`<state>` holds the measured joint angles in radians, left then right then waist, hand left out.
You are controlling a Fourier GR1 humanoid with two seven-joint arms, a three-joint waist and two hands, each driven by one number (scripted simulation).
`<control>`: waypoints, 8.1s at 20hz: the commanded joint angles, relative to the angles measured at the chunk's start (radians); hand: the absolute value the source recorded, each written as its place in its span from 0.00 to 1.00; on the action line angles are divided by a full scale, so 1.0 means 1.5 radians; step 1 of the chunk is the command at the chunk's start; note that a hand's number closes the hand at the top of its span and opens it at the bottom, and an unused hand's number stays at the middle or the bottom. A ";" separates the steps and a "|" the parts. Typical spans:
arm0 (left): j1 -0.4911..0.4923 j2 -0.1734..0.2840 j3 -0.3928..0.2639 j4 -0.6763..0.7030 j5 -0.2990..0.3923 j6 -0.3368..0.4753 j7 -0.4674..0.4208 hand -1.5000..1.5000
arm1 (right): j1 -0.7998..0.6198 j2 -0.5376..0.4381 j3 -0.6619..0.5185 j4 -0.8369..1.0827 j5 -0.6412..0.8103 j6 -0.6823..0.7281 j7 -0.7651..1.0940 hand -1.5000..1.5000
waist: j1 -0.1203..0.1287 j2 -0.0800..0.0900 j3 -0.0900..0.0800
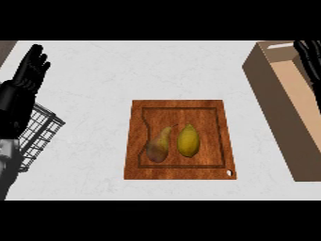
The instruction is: Pick the lemon from the cutting board and place it in the cardboard box
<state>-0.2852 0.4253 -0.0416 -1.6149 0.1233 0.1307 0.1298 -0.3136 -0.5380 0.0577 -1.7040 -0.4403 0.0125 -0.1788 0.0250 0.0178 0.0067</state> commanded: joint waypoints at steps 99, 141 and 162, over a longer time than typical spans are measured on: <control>0.162 -0.103 0.109 -0.030 0.092 -0.093 0.112 0.50 | -0.098 0.358 0.306 0.143 0.753 0.265 0.915 0.00 | -0.018 -0.013 -0.005; 0.153 -0.136 0.138 -0.016 0.059 -0.133 0.102 0.50 | -0.459 0.344 0.108 0.588 0.947 0.019 0.708 1.00 | -0.011 -0.012 -0.005; 0.191 -0.144 0.145 -0.012 0.044 -0.145 0.061 0.50 | -0.514 0.167 0.014 0.277 1.086 0.163 0.865 1.00 | -0.026 -0.015 -0.005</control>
<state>-0.0135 0.2268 0.1838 -1.6601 0.2296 -0.1029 0.2657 -1.1018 -0.2193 0.1348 -1.2301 1.1903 0.1768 1.0598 -0.0094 -0.0063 -0.0003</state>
